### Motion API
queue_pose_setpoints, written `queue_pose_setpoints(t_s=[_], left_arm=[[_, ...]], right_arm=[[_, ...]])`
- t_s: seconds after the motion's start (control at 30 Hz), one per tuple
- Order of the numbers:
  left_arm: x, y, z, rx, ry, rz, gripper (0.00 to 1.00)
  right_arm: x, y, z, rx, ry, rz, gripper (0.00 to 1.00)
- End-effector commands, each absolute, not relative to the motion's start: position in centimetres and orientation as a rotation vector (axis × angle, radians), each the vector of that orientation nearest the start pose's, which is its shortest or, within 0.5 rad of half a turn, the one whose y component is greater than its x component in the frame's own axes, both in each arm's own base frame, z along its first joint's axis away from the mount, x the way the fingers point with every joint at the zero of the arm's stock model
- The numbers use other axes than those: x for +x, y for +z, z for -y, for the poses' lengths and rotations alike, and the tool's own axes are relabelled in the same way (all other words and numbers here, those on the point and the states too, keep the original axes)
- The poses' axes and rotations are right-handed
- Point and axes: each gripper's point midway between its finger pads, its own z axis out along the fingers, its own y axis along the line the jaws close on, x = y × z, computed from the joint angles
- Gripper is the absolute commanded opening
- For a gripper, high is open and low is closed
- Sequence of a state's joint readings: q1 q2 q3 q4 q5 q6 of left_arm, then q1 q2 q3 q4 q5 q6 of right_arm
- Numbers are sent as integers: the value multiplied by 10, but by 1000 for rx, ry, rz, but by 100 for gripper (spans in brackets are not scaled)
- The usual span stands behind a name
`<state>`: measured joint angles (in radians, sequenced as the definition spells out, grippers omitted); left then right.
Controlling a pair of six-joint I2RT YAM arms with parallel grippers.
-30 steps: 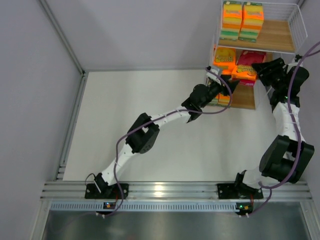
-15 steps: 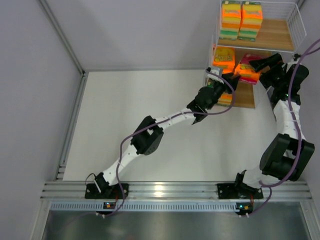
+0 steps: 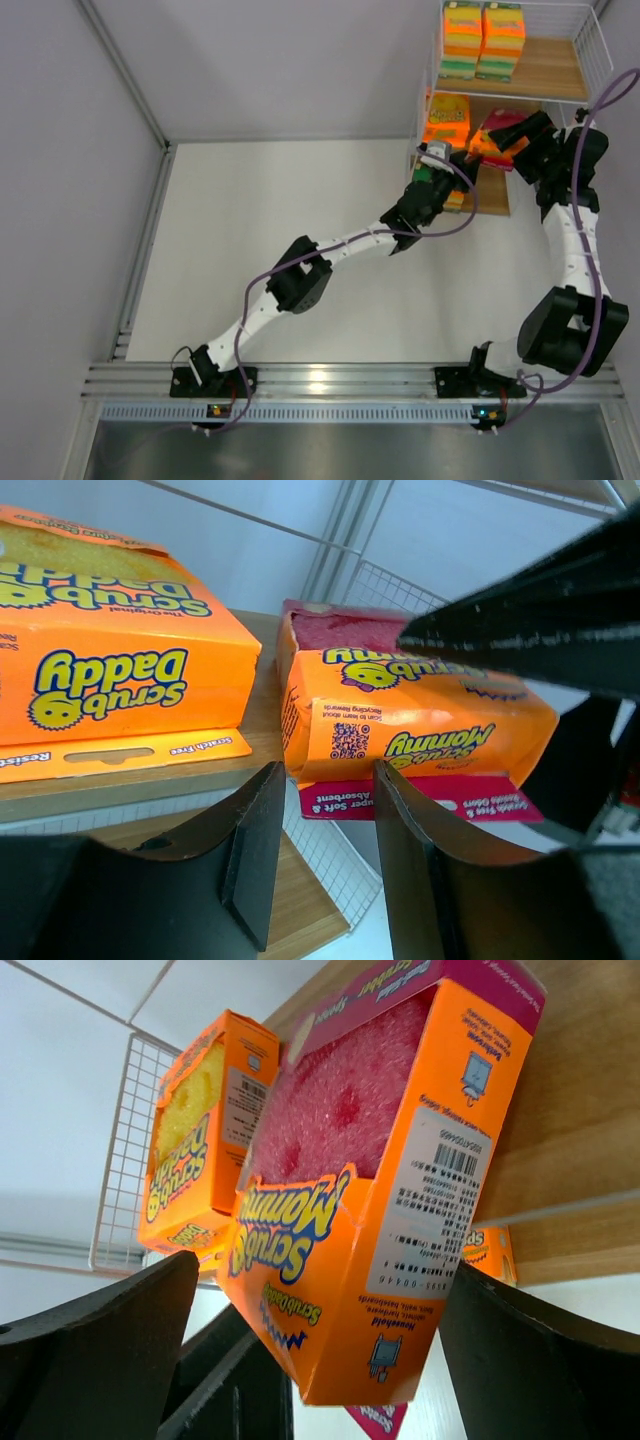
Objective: Place and organize the cleaning sponges onto the shelf
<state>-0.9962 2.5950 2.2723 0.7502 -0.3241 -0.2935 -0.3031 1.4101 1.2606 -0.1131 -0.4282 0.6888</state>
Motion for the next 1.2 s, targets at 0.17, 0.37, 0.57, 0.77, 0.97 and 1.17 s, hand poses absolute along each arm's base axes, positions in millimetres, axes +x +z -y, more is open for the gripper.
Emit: queue_pose_setpoints(t_s=[0.17,0.37,0.57,0.77,0.97,1.17], left_arm=[[426,330,594,116,-954,-1124,46],[409,357,576,134,-930,-1134,49],[391,374,544,171,-899,-1165,53],[367,388,509,229,-890,-1172,54],[351,360,489,306,-848,-1232,54],[346,353,483,327,-847,-1246,54]], right_arm=[[431,313,34,615,651,-1737,62],[440,317,33,501,622,-1772,45],[442,323,37,387,599,-1780,53],[454,328,35,267,682,-1760,62],[460,320,46,334,638,-1787,99],[437,306,58,529,549,-1855,99]])
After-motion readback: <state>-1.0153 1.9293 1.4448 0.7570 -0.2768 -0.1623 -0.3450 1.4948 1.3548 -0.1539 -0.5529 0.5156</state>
